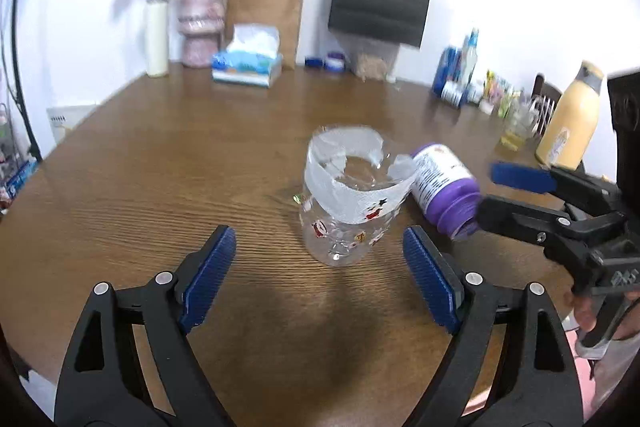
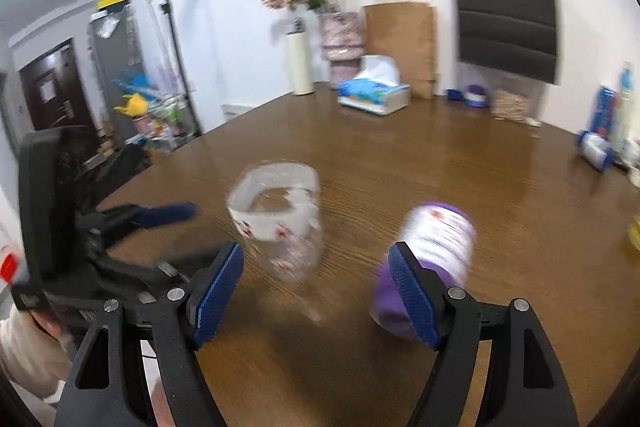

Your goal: Flip cup upright

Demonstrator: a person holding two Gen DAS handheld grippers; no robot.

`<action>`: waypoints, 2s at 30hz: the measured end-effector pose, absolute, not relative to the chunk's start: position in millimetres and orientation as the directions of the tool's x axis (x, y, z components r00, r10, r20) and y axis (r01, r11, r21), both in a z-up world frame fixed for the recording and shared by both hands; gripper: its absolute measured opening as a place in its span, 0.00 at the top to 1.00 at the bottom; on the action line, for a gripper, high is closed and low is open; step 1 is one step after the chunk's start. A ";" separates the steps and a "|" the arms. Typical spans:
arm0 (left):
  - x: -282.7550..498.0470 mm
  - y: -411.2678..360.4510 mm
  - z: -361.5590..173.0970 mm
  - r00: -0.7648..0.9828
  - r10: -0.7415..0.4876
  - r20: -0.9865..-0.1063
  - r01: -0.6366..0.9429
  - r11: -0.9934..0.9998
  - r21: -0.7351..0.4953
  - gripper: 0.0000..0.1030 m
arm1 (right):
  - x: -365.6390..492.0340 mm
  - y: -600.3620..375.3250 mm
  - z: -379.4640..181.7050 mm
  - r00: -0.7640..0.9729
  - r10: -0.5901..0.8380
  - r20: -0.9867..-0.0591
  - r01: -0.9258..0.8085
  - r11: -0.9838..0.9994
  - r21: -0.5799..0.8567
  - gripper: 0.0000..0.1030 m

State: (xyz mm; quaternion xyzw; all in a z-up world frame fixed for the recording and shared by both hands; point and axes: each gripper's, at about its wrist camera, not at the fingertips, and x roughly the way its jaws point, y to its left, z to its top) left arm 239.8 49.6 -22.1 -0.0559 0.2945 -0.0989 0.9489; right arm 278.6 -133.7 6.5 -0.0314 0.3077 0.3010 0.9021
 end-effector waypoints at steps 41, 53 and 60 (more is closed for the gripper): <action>67.4 38.1 8.3 0.958 -0.037 -0.285 0.025 0.999 -0.045 0.00 | 99.1 -175.0 9.6 0.816 0.380 -0.435 -0.375 0.922 0.101 0.22; 57.1 43.9 6.0 0.962 -0.043 -0.270 0.026 0.998 -0.065 0.00 | 76.7 -171.6 9.0 0.847 0.370 -0.383 -0.370 0.926 0.074 0.22; 58.1 37.6 4.9 0.958 -0.062 -0.279 0.053 0.998 -0.039 0.00 | 76.9 -175.2 8.4 0.849 0.363 -0.383 -0.359 0.929 0.086 0.22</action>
